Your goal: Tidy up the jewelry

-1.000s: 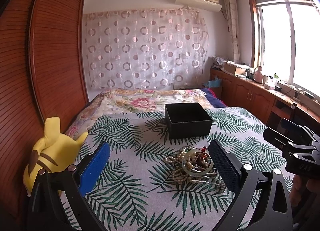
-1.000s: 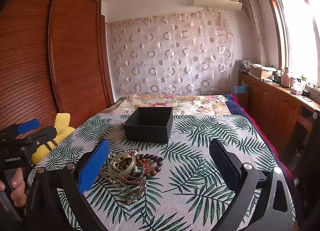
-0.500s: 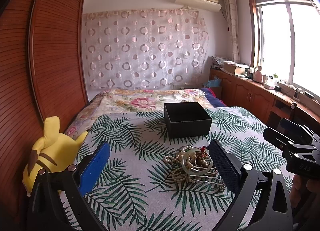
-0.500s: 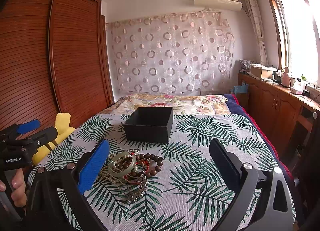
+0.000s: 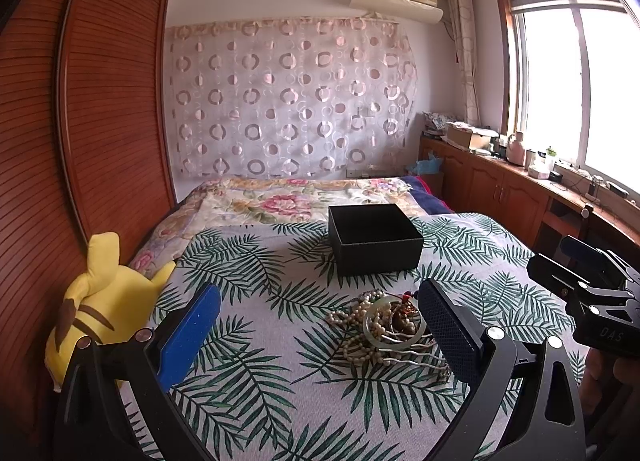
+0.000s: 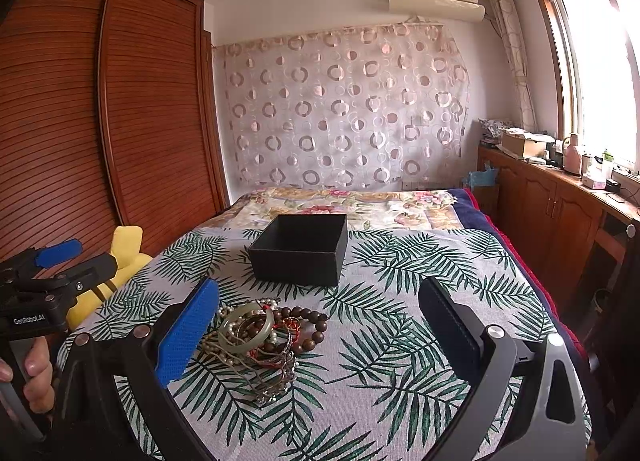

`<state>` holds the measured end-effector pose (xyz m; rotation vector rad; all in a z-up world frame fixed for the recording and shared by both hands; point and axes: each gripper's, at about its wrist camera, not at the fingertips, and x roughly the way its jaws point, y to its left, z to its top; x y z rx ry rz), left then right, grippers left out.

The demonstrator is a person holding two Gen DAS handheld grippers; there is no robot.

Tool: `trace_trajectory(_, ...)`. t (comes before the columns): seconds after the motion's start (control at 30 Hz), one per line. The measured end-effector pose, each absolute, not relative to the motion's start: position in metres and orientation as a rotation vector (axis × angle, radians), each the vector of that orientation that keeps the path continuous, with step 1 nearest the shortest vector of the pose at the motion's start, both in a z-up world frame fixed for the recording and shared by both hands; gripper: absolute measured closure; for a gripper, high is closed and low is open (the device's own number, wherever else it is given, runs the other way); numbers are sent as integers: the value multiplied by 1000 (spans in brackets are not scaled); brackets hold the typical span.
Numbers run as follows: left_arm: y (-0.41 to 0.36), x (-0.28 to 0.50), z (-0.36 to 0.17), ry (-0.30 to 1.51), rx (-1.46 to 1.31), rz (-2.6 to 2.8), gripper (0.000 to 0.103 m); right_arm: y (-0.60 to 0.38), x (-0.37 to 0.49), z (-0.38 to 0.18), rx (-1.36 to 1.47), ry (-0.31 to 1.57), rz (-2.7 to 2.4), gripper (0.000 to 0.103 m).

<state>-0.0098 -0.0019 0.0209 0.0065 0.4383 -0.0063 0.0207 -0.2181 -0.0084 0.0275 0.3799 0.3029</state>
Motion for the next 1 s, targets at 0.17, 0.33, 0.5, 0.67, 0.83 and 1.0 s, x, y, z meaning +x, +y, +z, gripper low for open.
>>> trace_trajectory(0.17, -2, -10, 21, 438, 6, -6, 8, -221, 22, -6, 27, 381, 304, 2)
trace_trajectory(0.33, -2, -10, 21, 439, 6, -7, 7, -220, 21, -8, 26, 383, 304, 2)
trace_trajectory(0.5, -3, -11, 19, 450, 4, -10, 8, -211, 22, -20, 26, 391, 308, 2)
trace_trajectory(0.67, -2, -4, 7, 476, 2, -16, 8, -207, 28, -24, 30, 412, 315, 2)
trace_trajectory(0.83, 3, 1, -2, 492, -17, -26, 8, -213, 30, -28, 16, 433, 321, 2)
trace_trajectory(1.0, 7, 7, -12, 526, -26, -62, 8, -220, 36, -34, -5, 472, 370, 22)
